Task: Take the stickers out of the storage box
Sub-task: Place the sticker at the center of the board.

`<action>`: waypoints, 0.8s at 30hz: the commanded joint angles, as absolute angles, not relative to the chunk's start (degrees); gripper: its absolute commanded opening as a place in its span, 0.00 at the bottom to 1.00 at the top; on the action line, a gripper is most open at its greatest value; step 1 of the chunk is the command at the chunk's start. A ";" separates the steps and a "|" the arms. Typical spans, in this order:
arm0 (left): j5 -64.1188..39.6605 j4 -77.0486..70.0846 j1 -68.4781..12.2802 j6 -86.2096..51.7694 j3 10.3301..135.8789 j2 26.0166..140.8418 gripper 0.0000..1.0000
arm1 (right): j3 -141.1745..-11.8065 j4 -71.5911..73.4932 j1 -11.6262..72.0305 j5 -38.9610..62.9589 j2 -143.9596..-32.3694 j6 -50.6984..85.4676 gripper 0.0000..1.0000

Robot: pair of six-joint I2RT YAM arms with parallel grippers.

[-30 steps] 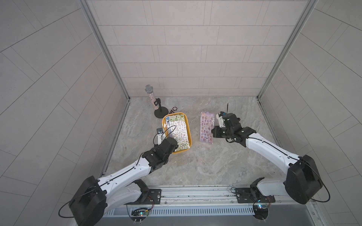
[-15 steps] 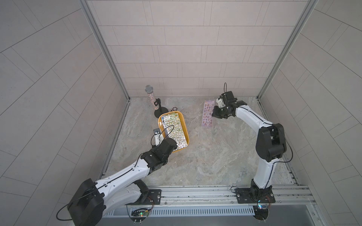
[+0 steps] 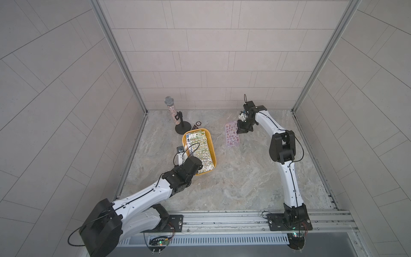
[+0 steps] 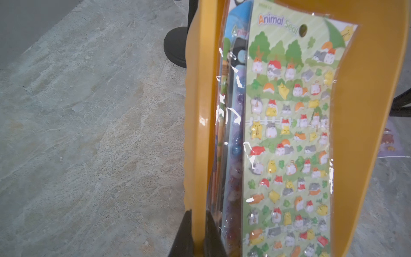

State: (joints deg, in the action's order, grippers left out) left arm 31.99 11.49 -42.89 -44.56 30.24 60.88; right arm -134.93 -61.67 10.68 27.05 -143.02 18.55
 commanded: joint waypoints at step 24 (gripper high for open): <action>30.01 8.70 -42.98 -45.02 31.40 59.94 0.00 | -118.08 -47.95 7.40 25.06 -139.70 28.88 0.12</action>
State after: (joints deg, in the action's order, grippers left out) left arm 29.32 11.05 -42.89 -44.56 30.24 60.69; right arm -122.58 -51.13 7.84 27.00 -141.40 25.78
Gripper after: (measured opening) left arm 0.121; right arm 0.124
